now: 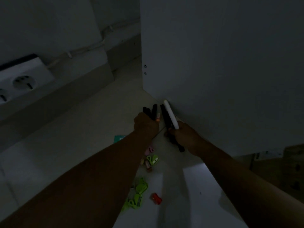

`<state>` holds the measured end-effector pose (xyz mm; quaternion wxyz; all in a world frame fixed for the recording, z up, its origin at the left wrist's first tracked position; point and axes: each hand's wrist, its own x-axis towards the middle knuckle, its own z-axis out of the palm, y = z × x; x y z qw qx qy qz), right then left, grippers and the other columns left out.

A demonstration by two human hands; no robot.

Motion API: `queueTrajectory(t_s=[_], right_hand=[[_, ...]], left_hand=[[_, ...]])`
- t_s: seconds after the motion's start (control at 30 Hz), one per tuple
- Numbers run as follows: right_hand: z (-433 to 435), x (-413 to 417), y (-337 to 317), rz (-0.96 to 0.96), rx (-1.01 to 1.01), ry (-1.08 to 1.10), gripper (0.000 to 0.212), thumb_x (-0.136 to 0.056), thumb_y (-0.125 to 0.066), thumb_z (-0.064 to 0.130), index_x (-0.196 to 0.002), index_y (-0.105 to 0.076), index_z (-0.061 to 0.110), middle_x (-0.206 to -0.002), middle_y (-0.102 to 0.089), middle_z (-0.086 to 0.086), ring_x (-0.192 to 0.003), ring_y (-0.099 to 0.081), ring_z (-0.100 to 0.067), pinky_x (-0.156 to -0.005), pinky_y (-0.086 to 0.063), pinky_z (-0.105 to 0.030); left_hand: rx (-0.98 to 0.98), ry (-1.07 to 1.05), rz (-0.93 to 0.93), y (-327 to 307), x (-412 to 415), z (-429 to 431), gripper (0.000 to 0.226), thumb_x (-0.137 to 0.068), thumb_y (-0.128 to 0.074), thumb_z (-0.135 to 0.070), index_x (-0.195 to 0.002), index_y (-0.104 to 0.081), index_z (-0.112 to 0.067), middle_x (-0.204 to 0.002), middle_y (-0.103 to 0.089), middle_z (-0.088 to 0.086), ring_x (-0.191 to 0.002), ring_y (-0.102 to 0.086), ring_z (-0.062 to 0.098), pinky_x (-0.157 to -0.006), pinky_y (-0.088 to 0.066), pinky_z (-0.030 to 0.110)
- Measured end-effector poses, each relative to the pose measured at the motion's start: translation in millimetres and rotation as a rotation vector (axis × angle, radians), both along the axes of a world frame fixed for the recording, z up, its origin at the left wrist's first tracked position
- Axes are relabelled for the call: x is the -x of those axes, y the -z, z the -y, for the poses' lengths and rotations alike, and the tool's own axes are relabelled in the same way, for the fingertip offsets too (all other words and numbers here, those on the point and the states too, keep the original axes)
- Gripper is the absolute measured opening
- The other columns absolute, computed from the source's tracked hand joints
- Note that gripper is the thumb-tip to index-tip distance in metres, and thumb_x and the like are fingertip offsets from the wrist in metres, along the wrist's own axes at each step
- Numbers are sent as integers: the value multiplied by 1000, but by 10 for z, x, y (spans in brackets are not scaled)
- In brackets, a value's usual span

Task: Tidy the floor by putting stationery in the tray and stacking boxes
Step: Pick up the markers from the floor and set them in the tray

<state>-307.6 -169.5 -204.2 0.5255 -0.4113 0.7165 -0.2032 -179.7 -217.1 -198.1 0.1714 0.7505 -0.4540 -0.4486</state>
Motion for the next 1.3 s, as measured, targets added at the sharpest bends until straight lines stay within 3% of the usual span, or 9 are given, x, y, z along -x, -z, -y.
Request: queueTrajectory(t_s=[0.07, 0.17, 0.33, 0.4, 0.57, 0.67, 0.8, 1.03, 1.3], right_hand=[[-10, -14, 0, 111, -1, 57, 18, -98, -50, 14, -114, -54, 5, -97, -67, -13, -79, -63, -23, -77, -53, -37], [-15, -43, -2, 193, 1, 94, 11, -99, -49, 12, -110, -52, 11, -85, -65, -6, -65, -65, -17, -62, -55, -30], [-27, -151, -86, 248, 68, 96, 12, -99, -49, 8, -107, -57, 11, -75, -67, 0, -52, -65, -6, -47, -52, -19], [-37, -213, -172, 254, 96, 75, 11, -99, -50, 9, -109, -54, 8, -65, -69, 10, -49, -62, 0, -43, -46, -14], [-235, -398, -546, 326, 82, 48, 13, -98, -51, 18, -110, -57, 19, -112, -68, -11, -87, -66, -21, -73, -55, -32], [-478, -501, -930, 345, 31, 34, 12, -98, -52, 19, -105, -62, 19, -116, -67, -17, -97, -63, -29, -83, -52, -38], [-777, -653, -1628, 385, -2, 13, 17, -98, -51, 13, -112, -59, 7, -89, -71, -2, -72, -68, -10, -66, -56, -23], [-1054, -888, -3262, 472, -9, 4, 10, -97, -54, 17, -106, -59, 18, -76, -74, 12, -73, -71, -5, -76, -58, -29], [-1262, -950, -5675, 525, 36, 91, 22, -99, -49, 14, -119, -49, 6, -107, -67, -13, -89, -71, -31, -67, -59, -36]], left_hand=[[0, 85, -37, -1, -58, -39, 52, -94, -54, -14, -141, -37, -2, -146, -41, 16, -130, -44, 29, -103, -35, 29], [4, 144, -6, -12, -175, -84, 54, -90, -55, -6, -140, -35, 0, -145, -41, 18, -130, -43, 30, -103, -35, 30], [1, 120, -151, -120, -416, -41, 12, -86, -60, -7, -98, -60, -6, -91, -59, 10, -90, -58, 26, -71, -48, 27], [-22, 98, -289, -224, -536, -43, 6, -86, -64, -6, -90, -61, -9, -86, -58, 7, -79, -57, 19, -71, -49, 27], [-156, -4, -652, -660, -862, -307, 10, -91, -56, -1, -100, -57, -6, -105, -62, 13, -93, -62, 24, -79, -53, 36], [-197, -24, -717, -1041, -1052, -556, 16, -93, -53, -5, -108, -58, -4, -108, -65, 12, -94, -65, 22, -71, -54, 32], [-246, -94, -825, -1755, -1203, -863, 19, -85, -64, -6, -104, -66, -10, -104, -72, 8, -89, -71, 15, -65, -60, 29], [-233, -76, -769, -3413, -1472, -1225, 12, -90, -59, -10, -100, -65, -13, -109, -72, 4, -101, -67, 18, -87, -54, 41], [-162, -61, -747, -5818, -1787, -1516, 8, -90, -60, -18, -92, -68, -16, -103, -74, 7, -99, -69, 23, -81, -56, 52]])
